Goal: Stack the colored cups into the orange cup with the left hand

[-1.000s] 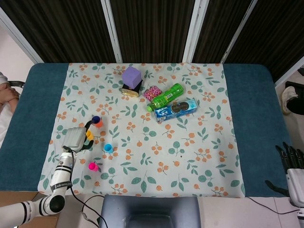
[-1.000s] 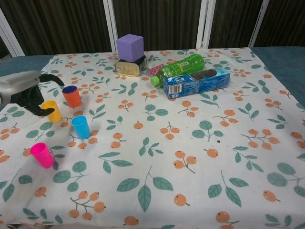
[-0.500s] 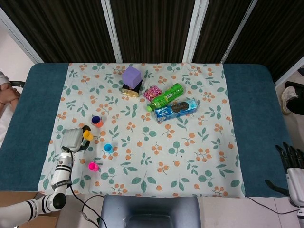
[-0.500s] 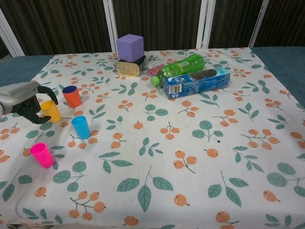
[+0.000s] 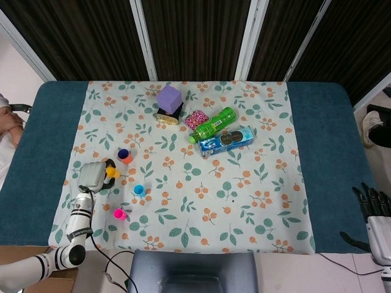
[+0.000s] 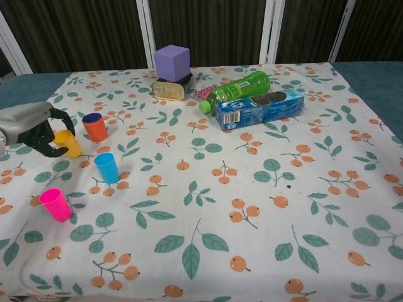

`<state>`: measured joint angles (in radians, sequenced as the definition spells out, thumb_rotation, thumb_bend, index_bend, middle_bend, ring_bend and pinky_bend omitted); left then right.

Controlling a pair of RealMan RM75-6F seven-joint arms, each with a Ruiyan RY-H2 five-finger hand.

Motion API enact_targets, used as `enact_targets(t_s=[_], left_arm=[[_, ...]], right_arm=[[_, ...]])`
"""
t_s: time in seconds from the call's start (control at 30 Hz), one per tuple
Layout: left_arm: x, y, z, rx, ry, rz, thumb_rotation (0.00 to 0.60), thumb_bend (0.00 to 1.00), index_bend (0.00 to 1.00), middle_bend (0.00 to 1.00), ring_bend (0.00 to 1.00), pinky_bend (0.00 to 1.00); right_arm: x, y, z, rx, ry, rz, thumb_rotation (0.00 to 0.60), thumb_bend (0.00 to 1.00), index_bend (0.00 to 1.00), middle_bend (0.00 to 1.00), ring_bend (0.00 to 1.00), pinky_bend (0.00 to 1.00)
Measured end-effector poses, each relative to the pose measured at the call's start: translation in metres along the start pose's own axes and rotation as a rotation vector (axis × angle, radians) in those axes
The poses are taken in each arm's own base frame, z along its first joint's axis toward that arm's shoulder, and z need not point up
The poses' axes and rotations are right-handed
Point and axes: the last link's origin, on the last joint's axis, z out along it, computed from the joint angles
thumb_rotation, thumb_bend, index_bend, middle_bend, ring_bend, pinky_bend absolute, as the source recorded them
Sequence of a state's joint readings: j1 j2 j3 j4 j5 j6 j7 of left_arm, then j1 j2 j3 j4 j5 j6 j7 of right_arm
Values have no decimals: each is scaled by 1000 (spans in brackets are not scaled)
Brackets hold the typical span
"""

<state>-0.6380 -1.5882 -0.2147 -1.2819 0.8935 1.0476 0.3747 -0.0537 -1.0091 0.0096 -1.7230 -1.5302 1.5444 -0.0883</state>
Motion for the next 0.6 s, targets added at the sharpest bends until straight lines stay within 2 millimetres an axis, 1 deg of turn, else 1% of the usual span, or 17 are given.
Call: enact_targets(t_s=[0.13,0.23,0.37,0.47,0.6], left_arm=[[10,7,2,-14,30,-23,600,349,613,1000,1000,1000],[25,21,6,-41,75,-59,600,352,614,1000,1000,1000],[47,46,15,-85,143,-77,600,353,613,1000,1000,1000],[52,59,21,-92,157,-69,600,353,613,1000,1000,1000],[48,62,28,-70,150,-50,600,351,613,1000,1000,1000]], right_arm=[[0,0,0,0,0,1,600,229,0,0,0,0],[-1,0,0,2,-3,-2,600,229,0,0,0,0],[0,0,0,1,-3,-1,600,229,0,0,0,0],[1,1,0,-1,2,4,600,229,0,0,0,0],[3,2,0,-3,7,11,600,229,0,0,0,0]])
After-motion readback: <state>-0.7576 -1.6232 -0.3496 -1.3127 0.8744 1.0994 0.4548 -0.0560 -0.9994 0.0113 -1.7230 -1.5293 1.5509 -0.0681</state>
